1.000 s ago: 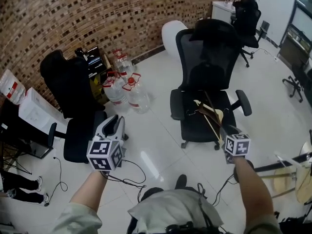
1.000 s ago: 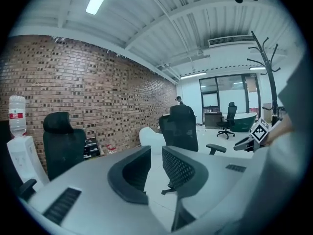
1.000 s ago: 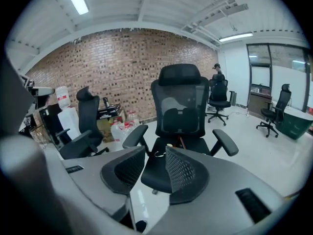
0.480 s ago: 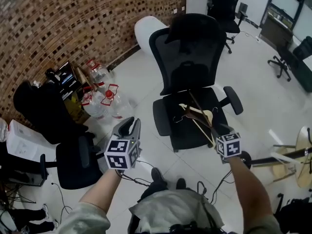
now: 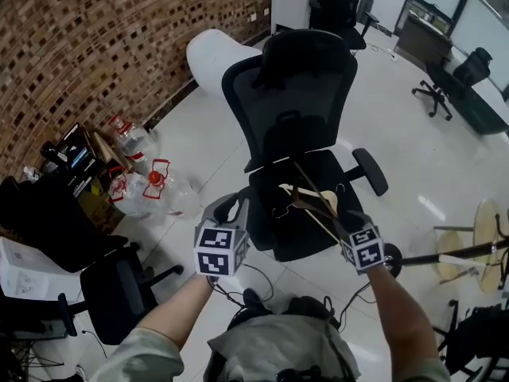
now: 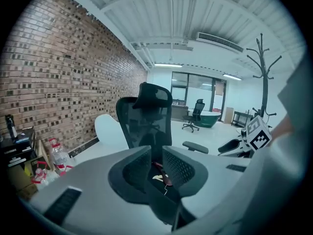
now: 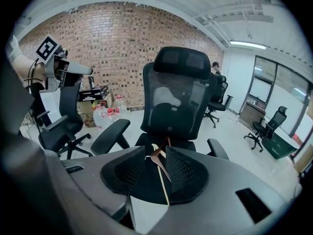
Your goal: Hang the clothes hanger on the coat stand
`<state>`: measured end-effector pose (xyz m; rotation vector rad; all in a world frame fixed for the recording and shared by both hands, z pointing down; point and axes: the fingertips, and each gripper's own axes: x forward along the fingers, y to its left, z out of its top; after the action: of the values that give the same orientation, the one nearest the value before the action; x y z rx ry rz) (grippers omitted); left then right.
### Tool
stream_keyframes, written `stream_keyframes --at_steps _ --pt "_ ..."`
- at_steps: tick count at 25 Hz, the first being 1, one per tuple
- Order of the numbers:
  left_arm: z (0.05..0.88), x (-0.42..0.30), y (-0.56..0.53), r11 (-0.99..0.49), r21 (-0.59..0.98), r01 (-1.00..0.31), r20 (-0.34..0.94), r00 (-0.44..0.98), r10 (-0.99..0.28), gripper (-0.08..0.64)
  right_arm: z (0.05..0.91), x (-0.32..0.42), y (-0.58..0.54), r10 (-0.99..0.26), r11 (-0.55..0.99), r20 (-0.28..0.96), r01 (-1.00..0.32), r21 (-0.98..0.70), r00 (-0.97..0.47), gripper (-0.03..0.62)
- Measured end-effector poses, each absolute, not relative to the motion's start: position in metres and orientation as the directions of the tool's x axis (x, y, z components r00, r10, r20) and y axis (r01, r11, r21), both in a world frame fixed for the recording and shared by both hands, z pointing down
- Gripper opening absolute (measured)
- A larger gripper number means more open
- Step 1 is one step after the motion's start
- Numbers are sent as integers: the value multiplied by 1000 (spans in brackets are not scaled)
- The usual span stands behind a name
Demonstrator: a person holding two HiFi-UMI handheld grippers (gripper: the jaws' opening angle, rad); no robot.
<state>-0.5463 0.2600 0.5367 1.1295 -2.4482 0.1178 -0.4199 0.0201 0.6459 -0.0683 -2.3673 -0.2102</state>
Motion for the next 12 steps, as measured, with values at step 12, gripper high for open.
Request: stream_keyframes --at_steps 12 --pt "595 -645 108 662 83 -745 499 -544 -674 80 722 -541 -78 111 964 748 254 80 -654 146"
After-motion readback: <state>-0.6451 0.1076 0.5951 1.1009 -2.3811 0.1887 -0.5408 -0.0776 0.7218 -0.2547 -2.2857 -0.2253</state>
